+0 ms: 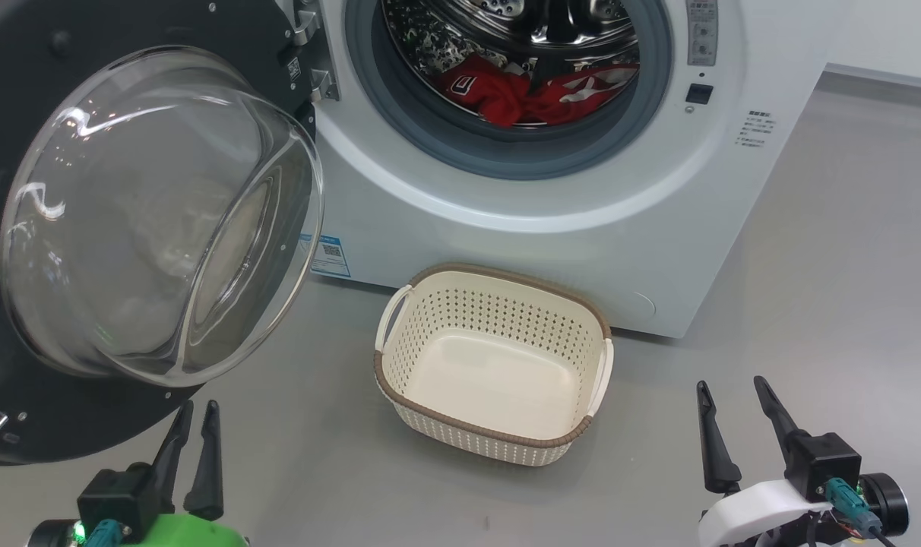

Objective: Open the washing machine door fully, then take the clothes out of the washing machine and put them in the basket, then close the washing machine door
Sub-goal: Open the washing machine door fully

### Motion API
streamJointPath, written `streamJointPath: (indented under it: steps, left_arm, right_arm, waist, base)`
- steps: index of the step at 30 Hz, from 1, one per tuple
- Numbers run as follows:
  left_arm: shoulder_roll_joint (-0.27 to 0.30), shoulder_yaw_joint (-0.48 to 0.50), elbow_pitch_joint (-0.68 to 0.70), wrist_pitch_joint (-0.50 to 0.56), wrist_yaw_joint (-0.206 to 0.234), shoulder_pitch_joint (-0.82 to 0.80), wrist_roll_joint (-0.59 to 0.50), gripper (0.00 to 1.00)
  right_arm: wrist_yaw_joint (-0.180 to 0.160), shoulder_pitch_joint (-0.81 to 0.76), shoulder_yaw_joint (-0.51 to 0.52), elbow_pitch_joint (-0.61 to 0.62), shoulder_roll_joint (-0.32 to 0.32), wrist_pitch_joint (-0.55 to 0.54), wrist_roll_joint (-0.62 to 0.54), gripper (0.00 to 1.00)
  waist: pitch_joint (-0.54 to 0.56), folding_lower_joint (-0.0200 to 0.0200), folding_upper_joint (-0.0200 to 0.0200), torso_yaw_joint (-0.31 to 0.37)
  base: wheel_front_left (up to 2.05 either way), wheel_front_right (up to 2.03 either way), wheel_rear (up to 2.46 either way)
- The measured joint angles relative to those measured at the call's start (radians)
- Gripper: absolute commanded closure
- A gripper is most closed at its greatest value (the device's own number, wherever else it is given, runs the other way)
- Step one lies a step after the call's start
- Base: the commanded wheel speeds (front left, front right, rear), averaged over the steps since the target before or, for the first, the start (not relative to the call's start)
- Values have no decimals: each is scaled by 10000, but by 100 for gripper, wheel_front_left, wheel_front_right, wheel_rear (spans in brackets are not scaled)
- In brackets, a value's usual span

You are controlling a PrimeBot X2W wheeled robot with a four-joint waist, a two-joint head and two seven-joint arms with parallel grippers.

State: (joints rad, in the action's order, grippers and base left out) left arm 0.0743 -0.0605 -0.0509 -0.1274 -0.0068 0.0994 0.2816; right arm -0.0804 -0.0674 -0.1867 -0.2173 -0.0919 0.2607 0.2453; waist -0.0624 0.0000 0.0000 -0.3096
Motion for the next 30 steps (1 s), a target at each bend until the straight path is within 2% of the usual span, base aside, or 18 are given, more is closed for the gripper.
streamJointPath:
  steps: [2, 4, 14, 30]
  left_arm:
    - [-25, -125, 0, 40, -40, 78, 0, 51]
    - [-29, -228, 25, 42, -48, 118, -2, 0]
    - [-63, -495, 257, 121, -121, 156, -63, 0]
    - [-105, -408, 286, 222, 326, 185, -209, 0]
  right_arm:
    - [0, -13, -6, 2, 4, 0, -2, 0]
    - [0, -13, -25, 4, 13, 0, -4, 0]
    - [0, -25, -94, 23, 94, 0, -8, 0]
    - [-4, -26, 63, 209, 25, 0, -81, 0]
  waist:
    - [47, 0, 0, 135]
    - [91, 0, 0, 283]
    - [264, 0, 0, 1121]
    - [183, 0, 0, 2280]
  base:
    - [0, 0, 0]
    - [0, 0, 0]
    - [0, 0, 0]
    - [0, 0, 0]
